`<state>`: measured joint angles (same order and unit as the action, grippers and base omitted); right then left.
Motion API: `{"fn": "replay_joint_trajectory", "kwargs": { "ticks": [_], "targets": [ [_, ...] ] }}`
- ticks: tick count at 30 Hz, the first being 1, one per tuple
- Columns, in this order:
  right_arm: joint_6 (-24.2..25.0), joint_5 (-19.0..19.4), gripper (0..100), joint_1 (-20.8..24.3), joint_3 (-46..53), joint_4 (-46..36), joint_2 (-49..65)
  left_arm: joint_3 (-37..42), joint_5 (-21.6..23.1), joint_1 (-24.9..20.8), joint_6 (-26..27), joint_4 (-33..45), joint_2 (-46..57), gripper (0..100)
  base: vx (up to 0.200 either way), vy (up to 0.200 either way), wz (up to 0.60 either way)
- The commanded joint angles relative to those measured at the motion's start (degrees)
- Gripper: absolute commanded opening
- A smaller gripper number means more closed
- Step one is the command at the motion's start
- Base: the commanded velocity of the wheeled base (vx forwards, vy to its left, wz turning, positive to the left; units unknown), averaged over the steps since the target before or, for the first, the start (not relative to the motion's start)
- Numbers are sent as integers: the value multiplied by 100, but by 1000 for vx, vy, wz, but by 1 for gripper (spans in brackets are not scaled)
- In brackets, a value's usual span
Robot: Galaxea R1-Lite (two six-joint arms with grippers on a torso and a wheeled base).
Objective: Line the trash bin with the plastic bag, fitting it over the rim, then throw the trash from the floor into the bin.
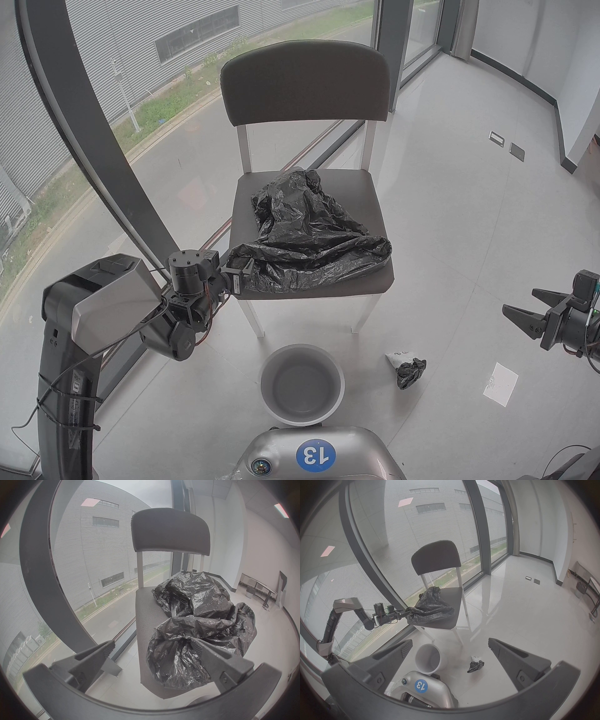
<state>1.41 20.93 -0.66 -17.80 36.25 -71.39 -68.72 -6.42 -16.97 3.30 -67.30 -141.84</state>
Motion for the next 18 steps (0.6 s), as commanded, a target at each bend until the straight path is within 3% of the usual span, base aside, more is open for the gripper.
{"fn": "replay_joint_trajectory", "kwargs": {
  "ticks": [1, 18],
  "targets": [
    [-1, 7, 100, 48, 4, -13, 204, -203, 1, 9, 21, 16, -151, 100, 0, 0, 0],
    [-36, 16, 100, 57, 13, -57, 485, -854, -43, 18, 144, 288, -591, 100, 0, 0, 0]
  ]
}}
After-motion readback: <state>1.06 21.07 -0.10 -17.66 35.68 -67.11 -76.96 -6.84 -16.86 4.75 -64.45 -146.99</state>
